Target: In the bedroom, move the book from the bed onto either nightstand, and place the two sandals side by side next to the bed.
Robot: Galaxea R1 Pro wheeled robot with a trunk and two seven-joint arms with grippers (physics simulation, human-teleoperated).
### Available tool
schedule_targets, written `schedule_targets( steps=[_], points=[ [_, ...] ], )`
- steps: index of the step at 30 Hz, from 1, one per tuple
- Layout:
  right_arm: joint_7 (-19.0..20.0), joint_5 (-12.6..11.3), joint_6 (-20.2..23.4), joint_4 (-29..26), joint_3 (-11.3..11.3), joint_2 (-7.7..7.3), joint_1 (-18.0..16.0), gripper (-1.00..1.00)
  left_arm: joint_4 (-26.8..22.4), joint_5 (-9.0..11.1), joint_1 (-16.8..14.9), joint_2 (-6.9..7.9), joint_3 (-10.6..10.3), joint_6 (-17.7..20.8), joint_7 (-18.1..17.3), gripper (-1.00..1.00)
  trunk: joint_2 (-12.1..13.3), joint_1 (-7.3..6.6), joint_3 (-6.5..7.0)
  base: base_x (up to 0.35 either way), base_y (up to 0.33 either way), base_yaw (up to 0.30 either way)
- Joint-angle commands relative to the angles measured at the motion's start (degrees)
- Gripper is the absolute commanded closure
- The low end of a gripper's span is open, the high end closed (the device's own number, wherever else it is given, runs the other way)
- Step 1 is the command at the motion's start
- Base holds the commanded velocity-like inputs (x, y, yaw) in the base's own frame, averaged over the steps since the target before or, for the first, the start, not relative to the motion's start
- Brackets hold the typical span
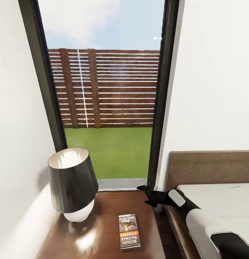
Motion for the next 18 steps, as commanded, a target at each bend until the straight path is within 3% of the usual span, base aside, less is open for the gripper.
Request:
schedule_targets(
  steps=[1, 18],
  points=[
    [0.33, 0.02, 0.01, -0.01, 0.48, -0.05, -0.04, -1.0, 0.06, 0.49, -0.04, 0.01, 0.11, -0.04, -0.6, -1.0, 0.39, -0.23, 0.12, 0.0, 0.0, 0.0],
    [0.26, 0.05, 0.01, -0.05, 0.48, -0.06, -0.06, -1.0, 0.06, 0.49, -0.04, 0.01, 0.11, -0.04, -0.54, -1.0, 7.2, -3.97, 3.18, 0.0, 0.0, 0.0]
  ],
)
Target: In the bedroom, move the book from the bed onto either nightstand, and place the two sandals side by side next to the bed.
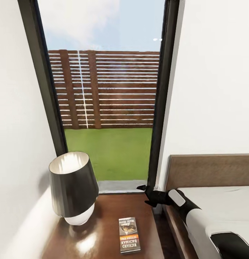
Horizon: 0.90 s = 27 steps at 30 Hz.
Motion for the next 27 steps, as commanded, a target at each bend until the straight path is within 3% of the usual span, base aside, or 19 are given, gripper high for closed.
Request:
schedule_targets(
  steps=[1, 27],
  points=[
    [0.28, 0.03, 0.01, 0.02, 0.48, -0.07, -0.04, -1.0, 0.06, 0.49, -0.04, 0.01, 0.11, -0.05, -0.6, -1.0, 0.38, -0.23, 0.12, 0.0, 0.0, 0.0],
    [0.31, 0.07, 0.07, 0.08, 0.54, -0.14, -0.03, -1.0, 0.21, 0.41, -0.04, 0.02, 0.03, -0.05, -0.64, -1.0, 10.81, -5.94, 4.79, 0.0, 0.0, 0.0]
  ],
)
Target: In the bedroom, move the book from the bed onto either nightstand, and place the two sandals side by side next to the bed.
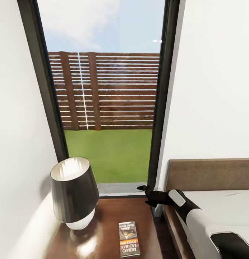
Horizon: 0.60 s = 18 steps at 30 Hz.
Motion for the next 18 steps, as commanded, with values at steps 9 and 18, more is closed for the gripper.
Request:
schedule_targets(
  steps=[9, 18],
  points=[
    [0.38, -0.01, -0.01, 0.01, 0.5, -0.19, -0.03, -1.0, 0.21, 0.44, -0.04, 0.07, -0.01, -0.05, -0.63, -1.0, 3.59, -1.99, 1.56, 0.0, 0.0, 0.0],
    [0.49, 0.04, 0.13, 0.01, 0.57, -0.25, -0.03, -1.0, 0.25, 0.39, -0.04, 0.08, -0.06, 0.16, -0.63, -1.0, 7.2, -3.96, 3.17, 0.0, 0.0, 0.0]
  ],
)
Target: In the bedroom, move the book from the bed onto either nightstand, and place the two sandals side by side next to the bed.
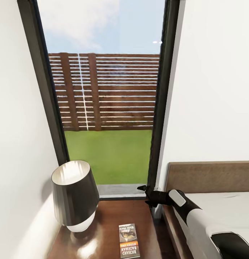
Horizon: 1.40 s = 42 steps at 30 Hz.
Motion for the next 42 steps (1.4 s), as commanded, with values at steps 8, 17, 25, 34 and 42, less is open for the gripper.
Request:
schedule_targets(
  steps=[8, 17, 25, 34, 42],
  points=[
    [0.37, 0.46, 0.09, 0.11, 0.54, -0.08, -0.06, -1.0, 0.07, 0.43, -0.05, 0.01, 0.13, 1.24, -0.67, -1.0, 3.19, -1.77, 1.38, 0.0, 0.0, 0.0],
    [0.51, 0.56, 0.3, 0.22, 0.58, 0.0, -0.05, -1.0, 0.18, 0.38, -0.05, 0.22, 0.07, 2.78, -0.74, -1.0, 6.8, -3.74, 2.99, 0.0, 0.0, 0.0],
    [0.54, 0.42, 0.27, 2.07, 0.57, -0.1, 0.02, -1.0, 0.53, 0.37, -0.05, 0.55, -0.06, 3.37, -0.75, -1.0, 10.0, -5.5, 4.43, 0.0, 0.0, 0.0],
    [0.53, 0.44, 0.17, 3.75, 0.55, -0.3, 0.02, -1.0, 1.69, 0.3, -0.05, 0.61, -0.12, 3.49, -0.71, -1.0, 13.61, -7.48, 6.04, 0.0, 0.0, 0.0],
    [0.66, 0.81, 0.23, 5.05, 0.57, -0.48, 0.03, -1.0, 1.95, 0.22, -0.05, 0.65, -0.13, 4.32, -0.65, -1.0, 16.82, -9.23, 7.48, 0.0, 0.0, 0.0]
  ],
)
